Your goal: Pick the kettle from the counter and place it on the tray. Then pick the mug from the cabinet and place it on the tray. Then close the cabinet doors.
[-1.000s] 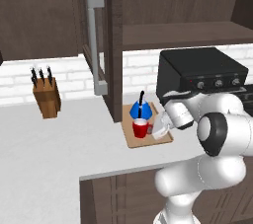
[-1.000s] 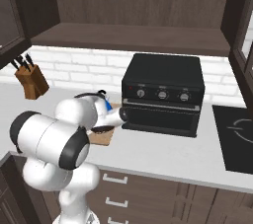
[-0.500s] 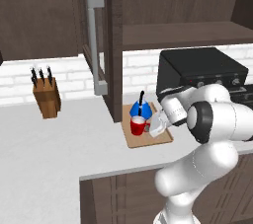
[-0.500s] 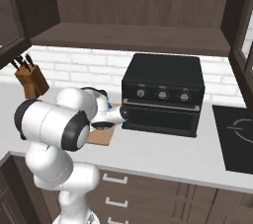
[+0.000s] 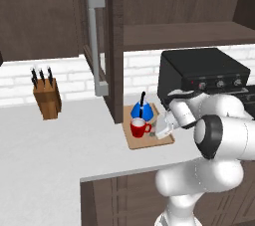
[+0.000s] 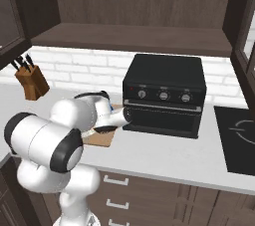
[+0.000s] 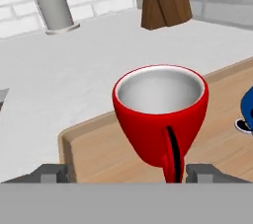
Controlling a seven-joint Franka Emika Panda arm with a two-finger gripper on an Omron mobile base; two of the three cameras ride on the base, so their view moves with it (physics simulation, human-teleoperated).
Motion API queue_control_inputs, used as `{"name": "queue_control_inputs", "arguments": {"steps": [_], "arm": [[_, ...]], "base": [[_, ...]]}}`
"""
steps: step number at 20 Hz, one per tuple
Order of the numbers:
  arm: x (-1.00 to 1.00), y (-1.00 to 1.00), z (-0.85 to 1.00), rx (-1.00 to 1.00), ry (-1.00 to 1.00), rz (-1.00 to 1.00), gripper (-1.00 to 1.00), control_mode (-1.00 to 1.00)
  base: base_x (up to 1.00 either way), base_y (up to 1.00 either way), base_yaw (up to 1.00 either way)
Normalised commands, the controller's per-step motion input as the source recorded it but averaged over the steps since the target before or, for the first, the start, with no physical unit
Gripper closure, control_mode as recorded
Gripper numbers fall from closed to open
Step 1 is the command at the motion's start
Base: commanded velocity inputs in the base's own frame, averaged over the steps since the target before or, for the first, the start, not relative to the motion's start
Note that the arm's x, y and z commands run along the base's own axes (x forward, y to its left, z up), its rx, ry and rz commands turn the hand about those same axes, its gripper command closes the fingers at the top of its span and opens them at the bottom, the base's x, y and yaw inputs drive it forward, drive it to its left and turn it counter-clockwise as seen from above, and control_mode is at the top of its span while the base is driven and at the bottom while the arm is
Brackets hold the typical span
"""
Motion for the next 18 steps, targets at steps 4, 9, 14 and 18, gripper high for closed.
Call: {"name": "queue_control_inputs", "arguments": {"steps": [4,9,14,18], "arm": [[-0.52,-0.01,0.78,0.0,0.0,-0.08,-1.0,-1.0],[-0.61,-0.12,1.0,0.0,0.21,-0.2,-1.0,-1.0],[-0.71,-0.41,0.98,0.0,0.38,-0.32,-1.0,-1.0],[-0.61,-0.55,0.89,-0.01,0.31,-0.35,-1.0,-1.0]], "base": [[0.0,0.0,0.0],[0.0,0.0,0.0],[0.0,0.0,0.0],[0.0,0.0,0.0]]}}
